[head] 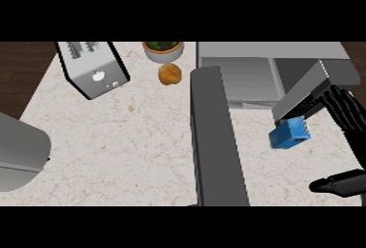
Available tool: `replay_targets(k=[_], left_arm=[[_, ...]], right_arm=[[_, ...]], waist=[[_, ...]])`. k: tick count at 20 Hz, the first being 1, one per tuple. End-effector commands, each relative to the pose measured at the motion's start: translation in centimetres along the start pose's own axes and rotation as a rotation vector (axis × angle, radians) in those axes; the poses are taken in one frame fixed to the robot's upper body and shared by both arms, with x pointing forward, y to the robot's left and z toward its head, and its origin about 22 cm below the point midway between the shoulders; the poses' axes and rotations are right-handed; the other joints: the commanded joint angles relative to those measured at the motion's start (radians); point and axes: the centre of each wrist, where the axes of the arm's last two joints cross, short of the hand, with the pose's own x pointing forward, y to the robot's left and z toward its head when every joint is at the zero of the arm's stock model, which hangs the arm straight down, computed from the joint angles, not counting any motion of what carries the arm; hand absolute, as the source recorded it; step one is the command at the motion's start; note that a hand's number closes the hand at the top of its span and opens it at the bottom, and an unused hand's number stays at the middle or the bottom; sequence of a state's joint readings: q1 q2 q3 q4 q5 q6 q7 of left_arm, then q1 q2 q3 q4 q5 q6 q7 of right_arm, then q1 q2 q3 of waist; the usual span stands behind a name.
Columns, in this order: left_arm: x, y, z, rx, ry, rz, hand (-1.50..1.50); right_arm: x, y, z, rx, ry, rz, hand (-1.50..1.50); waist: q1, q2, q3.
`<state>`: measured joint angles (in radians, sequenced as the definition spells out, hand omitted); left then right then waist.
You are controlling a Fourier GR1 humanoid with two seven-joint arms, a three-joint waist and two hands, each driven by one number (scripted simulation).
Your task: Pick up the milk, place it into the microwave and close the microwave
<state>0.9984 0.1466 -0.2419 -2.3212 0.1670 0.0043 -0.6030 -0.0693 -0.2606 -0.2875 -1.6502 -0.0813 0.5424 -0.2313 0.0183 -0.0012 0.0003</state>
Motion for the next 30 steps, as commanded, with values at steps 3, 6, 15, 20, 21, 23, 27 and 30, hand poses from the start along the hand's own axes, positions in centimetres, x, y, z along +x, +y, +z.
replay_targets(k=[3,6,15,20,21,23,27,30], left_arm=[[-1.0,2.1,0.9,0.009,0.001,-0.002,-1.50],[0.1,0.8,2.2,0.006,-0.011,-0.009,-1.50],[0.9,1.1,2.0,-0.011,0.008,0.008,-1.50],[-0.2,2.0,2.5,-0.010,0.014,0.021,-1.50],[0.3,2.1,2.2,-0.004,0.003,0.004,-1.50],[1.2,2.6,2.8,-0.013,-0.013,0.013,-1.50],[0.8,2.7,3.3,-0.002,0.004,0.013,-1.50],[0.6,1.8,2.9,0.002,-0.012,0.030,-1.50]], right_arm=[[-2.9,1.1,-2.5,-0.022,0.010,0.050,-1.50],[-5.0,-0.2,-1.9,-0.058,0.059,0.084,-1.50],[-8.2,-3.5,-0.9,-0.079,0.085,0.122,-1.50],[-11.1,-0.5,-0.8,0.017,0.091,0.064,-1.50],[-11.6,-0.4,0.6,0.041,0.110,0.063,-1.50],[-12.9,-0.1,-0.5,0.022,0.136,0.066,-1.50],[-13.7,-1.0,-0.4,0.038,0.168,0.071,-1.50],[-15.3,1.2,0.4,0.033,0.153,0.104,1.50]], waist=[[0.002,0.001,0.000],[0.008,0.001,0.001],[0.011,0.005,0.001],[0.005,0.004,0.001],[0.003,0.003,0.001],[0.019,0.005,0.001],[0.012,0.005,0.001],[0.011,0.006,0.002]])
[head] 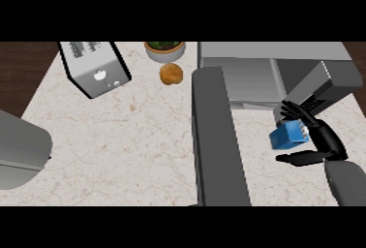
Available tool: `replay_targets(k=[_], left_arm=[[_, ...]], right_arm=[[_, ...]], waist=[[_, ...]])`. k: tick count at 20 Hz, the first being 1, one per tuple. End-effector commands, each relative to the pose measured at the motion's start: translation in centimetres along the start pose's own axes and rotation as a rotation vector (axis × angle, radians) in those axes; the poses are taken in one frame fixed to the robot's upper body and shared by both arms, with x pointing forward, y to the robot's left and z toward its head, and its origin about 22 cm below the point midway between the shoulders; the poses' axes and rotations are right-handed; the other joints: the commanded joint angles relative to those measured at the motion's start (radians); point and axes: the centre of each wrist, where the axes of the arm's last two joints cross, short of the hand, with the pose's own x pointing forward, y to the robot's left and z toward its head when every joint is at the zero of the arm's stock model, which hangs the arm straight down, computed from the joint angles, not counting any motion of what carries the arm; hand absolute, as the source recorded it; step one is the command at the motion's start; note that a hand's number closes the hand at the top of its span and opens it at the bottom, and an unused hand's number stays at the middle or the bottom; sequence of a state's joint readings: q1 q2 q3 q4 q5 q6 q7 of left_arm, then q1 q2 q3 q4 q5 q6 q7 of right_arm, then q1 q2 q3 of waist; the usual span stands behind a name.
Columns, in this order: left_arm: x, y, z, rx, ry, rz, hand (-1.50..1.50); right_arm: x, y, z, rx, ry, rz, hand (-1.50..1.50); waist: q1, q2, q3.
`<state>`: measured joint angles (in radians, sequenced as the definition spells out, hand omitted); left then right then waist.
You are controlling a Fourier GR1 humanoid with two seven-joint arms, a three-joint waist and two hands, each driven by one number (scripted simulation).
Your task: Pick up the milk, place it into the microwave and close the microwave
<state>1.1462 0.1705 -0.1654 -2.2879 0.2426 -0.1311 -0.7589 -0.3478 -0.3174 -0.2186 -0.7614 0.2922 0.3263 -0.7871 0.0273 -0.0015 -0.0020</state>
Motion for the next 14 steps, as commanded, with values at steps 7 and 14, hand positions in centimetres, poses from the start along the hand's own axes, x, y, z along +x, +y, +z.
replay_targets(k=[7,14], left_arm=[[0.1,0.8,-1.1,-0.001,-0.020,0.004,-1.50],[-0.1,0.6,0.7,-0.016,-0.003,0.024,-1.50]], right_arm=[[-2.2,0.3,-0.2,-0.022,-0.029,0.170,-1.50],[-3.8,0.8,1.7,0.025,0.008,0.286,1.50]], waist=[[0.002,0.011,0.005],[0.022,0.013,0.006]])
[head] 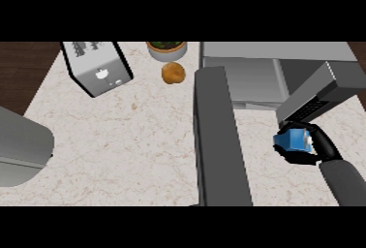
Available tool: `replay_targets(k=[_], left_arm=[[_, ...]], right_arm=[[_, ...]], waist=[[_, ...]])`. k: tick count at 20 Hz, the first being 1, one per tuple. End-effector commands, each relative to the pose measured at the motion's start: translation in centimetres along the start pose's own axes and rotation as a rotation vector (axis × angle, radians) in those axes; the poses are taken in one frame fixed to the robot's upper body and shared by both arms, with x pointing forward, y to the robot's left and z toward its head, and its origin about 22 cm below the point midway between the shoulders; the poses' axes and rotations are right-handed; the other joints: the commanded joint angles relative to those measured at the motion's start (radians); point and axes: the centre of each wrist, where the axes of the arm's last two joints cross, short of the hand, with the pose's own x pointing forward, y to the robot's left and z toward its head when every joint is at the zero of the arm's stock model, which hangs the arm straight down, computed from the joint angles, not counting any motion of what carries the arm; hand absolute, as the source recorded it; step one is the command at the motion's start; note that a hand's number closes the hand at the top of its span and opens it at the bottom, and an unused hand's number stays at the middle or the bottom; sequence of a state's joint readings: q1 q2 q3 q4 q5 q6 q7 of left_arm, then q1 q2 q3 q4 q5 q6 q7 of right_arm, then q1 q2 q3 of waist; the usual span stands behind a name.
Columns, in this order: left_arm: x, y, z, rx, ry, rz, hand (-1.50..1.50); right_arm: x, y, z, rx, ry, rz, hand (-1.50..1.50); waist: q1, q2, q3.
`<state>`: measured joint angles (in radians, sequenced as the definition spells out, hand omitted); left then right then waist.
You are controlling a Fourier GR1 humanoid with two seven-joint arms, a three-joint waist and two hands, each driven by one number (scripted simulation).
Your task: Pick up the milk, place it into the microwave and close the microwave
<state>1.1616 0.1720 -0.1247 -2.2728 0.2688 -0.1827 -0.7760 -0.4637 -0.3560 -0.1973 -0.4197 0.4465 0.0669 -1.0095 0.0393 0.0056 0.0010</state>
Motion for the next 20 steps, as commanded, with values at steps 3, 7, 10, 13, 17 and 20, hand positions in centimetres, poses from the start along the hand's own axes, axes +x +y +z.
replay_targets(k=[3,7,10,13,17,20], left_arm=[[0.4,1.0,0.2,-0.012,-0.013,0.005,-1.50],[-1.0,0.2,0.6,-0.017,0.008,0.029,-1.50],[-0.9,1.0,-0.8,-0.017,-0.023,-0.005,-1.50],[0.0,0.6,0.3,-0.043,-0.009,0.045,-1.50],[-0.2,0.3,0.1,0.006,-0.001,0.021,-1.50],[-0.3,1.1,0.4,0.009,0.001,0.038,-1.50]], right_arm=[[-0.8,-0.6,0.8,0.026,-0.036,0.059,1.50],[-0.2,3.0,-1.2,-0.053,-0.058,0.073,1.50],[-0.3,6.6,-0.6,-0.127,-0.051,0.086,1.50],[0.0,7.5,-1.4,-0.176,-0.066,0.043,1.50],[0.3,7.4,-2.1,-0.153,-0.157,-0.004,1.50],[0.8,7.6,-3.0,-0.087,-0.200,-0.098,1.50]], waist=[[0.001,0.003,0.002],[0.013,0.009,0.004],[-0.003,0.010,0.004],[0.015,0.010,0.005],[0.003,0.007,0.004],[-0.004,0.001,0.002]])
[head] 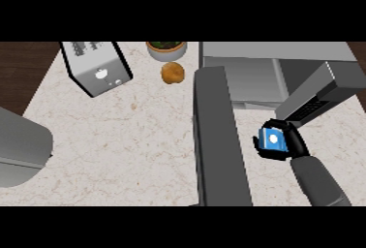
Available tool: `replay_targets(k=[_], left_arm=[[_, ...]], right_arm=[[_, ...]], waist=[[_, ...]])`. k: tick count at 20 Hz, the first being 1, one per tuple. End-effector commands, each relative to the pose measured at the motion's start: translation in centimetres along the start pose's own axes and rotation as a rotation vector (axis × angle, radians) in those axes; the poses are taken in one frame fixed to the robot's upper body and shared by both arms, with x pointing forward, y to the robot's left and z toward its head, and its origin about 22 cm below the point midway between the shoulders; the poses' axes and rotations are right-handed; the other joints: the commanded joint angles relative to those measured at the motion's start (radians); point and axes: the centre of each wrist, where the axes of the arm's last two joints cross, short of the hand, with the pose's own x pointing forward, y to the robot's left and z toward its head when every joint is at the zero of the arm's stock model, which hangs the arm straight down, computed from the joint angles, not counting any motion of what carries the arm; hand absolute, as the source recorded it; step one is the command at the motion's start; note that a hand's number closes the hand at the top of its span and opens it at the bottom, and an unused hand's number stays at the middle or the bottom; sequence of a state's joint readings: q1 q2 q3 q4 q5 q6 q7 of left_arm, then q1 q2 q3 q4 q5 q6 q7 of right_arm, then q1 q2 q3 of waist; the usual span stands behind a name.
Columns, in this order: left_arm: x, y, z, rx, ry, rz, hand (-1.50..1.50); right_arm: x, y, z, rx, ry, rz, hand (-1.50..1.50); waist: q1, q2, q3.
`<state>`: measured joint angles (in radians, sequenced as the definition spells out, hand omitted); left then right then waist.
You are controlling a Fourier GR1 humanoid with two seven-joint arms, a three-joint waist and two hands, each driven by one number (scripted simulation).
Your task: Pick up the milk, place it into the microwave and close the microwave
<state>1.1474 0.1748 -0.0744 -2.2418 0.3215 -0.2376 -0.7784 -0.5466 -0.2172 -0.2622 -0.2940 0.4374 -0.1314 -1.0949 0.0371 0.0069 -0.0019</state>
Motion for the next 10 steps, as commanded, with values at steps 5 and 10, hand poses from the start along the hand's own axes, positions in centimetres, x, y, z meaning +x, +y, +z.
replay_targets(k=[5,10], left_arm=[[-0.8,1.1,2.0,0.015,0.019,-0.007,-1.50],[0.6,2.0,0.5,0.041,0.031,-0.036,-1.50]], right_arm=[[2.5,3.2,-4.0,0.048,-0.193,-0.096,1.50],[4.6,3.2,-6.4,-0.023,-0.168,-0.008,1.50]], waist=[[-0.020,-0.012,0.002],[-0.039,-0.014,0.001]])
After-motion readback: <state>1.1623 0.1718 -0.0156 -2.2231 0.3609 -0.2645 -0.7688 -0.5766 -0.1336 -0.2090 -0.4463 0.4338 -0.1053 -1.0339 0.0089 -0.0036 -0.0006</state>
